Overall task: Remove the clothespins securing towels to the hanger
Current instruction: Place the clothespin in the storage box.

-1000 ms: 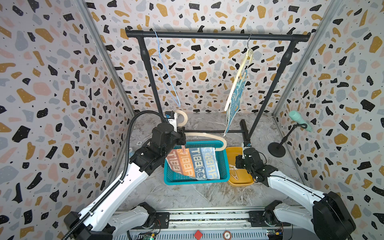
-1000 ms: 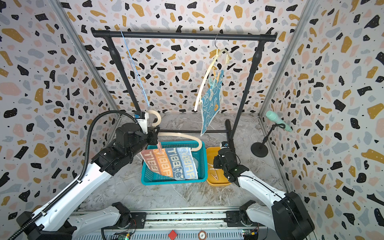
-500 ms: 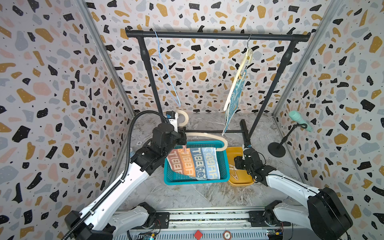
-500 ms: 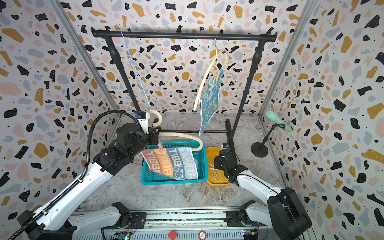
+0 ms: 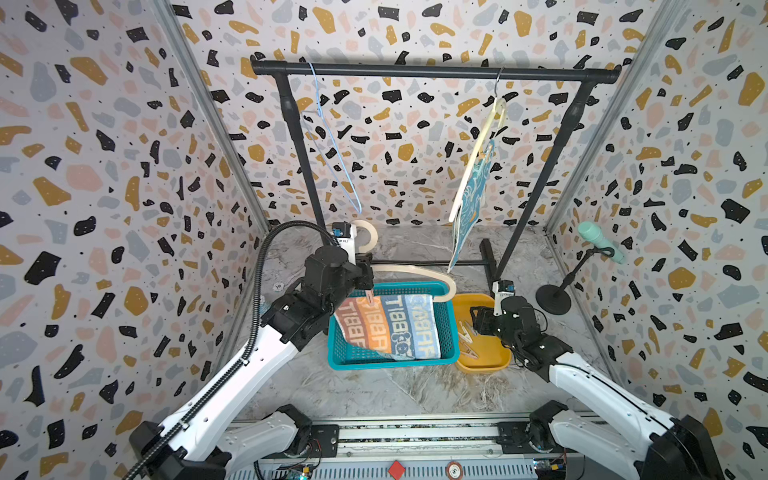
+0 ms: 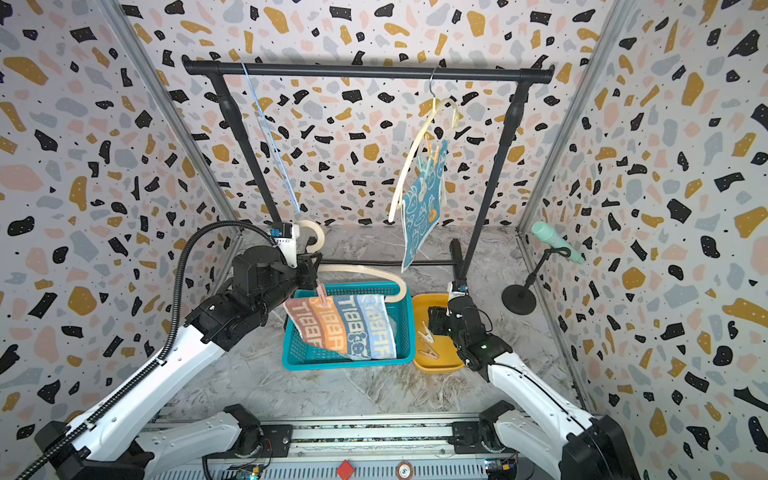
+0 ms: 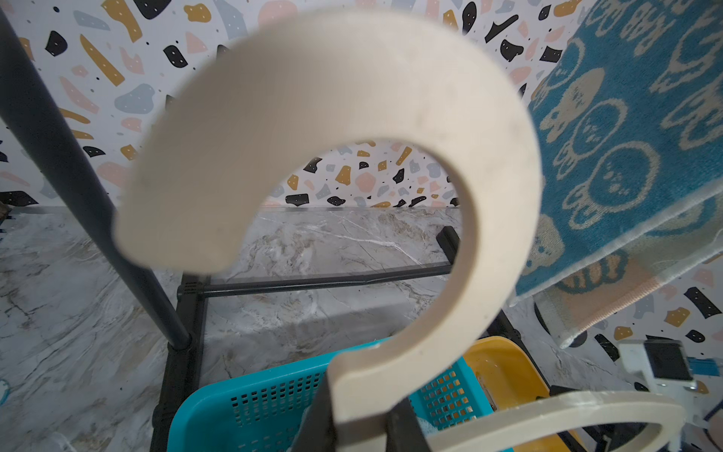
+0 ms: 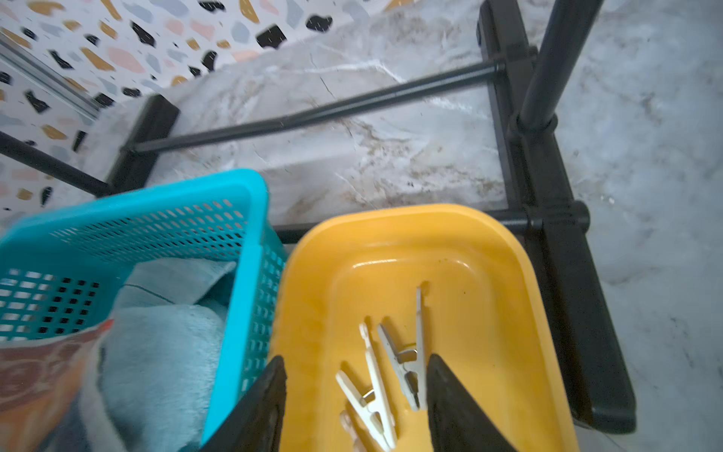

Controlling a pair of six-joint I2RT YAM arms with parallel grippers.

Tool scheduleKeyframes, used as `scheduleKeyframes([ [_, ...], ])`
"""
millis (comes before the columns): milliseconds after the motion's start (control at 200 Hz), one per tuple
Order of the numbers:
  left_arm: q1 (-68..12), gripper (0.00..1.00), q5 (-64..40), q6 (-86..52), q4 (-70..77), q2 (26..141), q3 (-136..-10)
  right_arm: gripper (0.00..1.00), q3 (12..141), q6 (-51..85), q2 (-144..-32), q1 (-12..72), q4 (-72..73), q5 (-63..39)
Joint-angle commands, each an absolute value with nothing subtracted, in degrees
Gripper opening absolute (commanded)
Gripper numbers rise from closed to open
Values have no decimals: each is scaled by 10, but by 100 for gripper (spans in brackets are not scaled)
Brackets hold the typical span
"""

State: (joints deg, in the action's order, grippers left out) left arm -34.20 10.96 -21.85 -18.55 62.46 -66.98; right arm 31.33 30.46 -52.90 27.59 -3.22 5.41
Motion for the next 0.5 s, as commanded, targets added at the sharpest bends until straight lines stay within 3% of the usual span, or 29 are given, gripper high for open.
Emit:
scheduleKeyframes([
  [0, -344, 0, 107, -219, -168, 622, -693, 58, 357, 286, -494, 274, -69, 30],
  [496, -344, 0, 82, -219, -164, 636, -707, 56, 452, 218, -425, 317, -83, -127],
])
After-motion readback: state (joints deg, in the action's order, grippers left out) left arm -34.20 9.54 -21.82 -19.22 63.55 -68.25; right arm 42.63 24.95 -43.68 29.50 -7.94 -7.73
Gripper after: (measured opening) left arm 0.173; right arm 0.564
